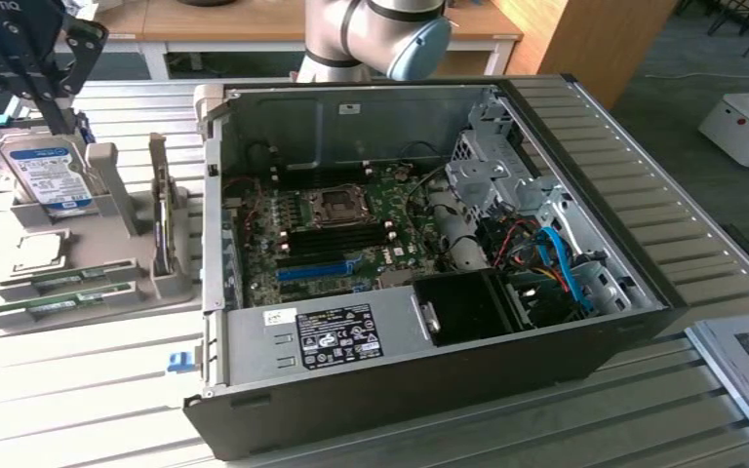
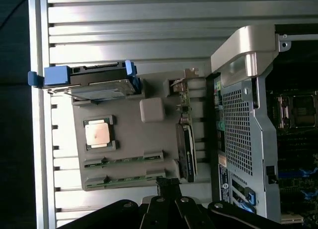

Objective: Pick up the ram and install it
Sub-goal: 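Reach for the ram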

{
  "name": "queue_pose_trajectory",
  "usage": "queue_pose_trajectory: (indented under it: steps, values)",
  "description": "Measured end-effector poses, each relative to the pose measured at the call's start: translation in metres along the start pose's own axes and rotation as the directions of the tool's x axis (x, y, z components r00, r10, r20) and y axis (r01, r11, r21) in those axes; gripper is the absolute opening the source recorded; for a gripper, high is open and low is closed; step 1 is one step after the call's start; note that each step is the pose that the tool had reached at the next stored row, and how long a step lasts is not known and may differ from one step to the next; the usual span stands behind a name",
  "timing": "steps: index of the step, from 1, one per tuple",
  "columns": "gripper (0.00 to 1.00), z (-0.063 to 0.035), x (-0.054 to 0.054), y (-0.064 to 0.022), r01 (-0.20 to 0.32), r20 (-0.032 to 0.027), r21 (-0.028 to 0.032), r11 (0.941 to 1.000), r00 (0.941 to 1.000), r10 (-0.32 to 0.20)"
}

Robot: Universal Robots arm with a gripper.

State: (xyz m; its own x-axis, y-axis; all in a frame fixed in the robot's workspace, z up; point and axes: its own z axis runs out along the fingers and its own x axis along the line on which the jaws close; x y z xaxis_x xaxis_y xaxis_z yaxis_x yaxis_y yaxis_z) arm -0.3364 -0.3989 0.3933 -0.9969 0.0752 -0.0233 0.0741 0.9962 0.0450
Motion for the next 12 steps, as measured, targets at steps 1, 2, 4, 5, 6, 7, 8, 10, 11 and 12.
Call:
queue_pose_trajectory:
  steps: [1,2,4,5,6,7,8,10,11,12]
  values:
    - [0.10,0.0000,0.002,-0.0001,0.000,0.0000,0.0000,1.0000,1.0000,0.000]
    - [0.10,-0.0001,0.004,-0.0003,0.000,0.0000,0.0000,1.0000,1.0000,0.000]
    - [0.10,-0.0002,0.007,-0.0005,0.000,0.0000,0.0000,1.0000,1.0000,0.000]
    - [0.10,-0.0002,0.009,-0.0006,0.000,0.0001,0.0000,1.0000,1.0000,0.000]
    - [0.10,-0.0002,0.010,-0.0008,0.000,0.0000,-0.0001,1.0000,1.0000,0.000]
    - [0.10,-0.0003,0.012,-0.0009,0.000,0.0000,-0.0001,1.0000,1.0000,0.000]
    - [0.10,-0.0003,0.015,-0.0011,0.000,0.0001,-0.0001,1.0000,1.0000,0.000]
    - [0.10,-0.0005,0.019,-0.0014,0.000,0.0000,0.0000,1.0000,1.0000,0.000]
    - [0.10,-0.0005,0.020,-0.0015,0.000,0.0000,0.0000,1.0000,1.0000,0.000]
    - [0.10,-0.0005,0.021,-0.0016,0.000,0.0000,-0.0001,1.0000,1.0000,0.000]
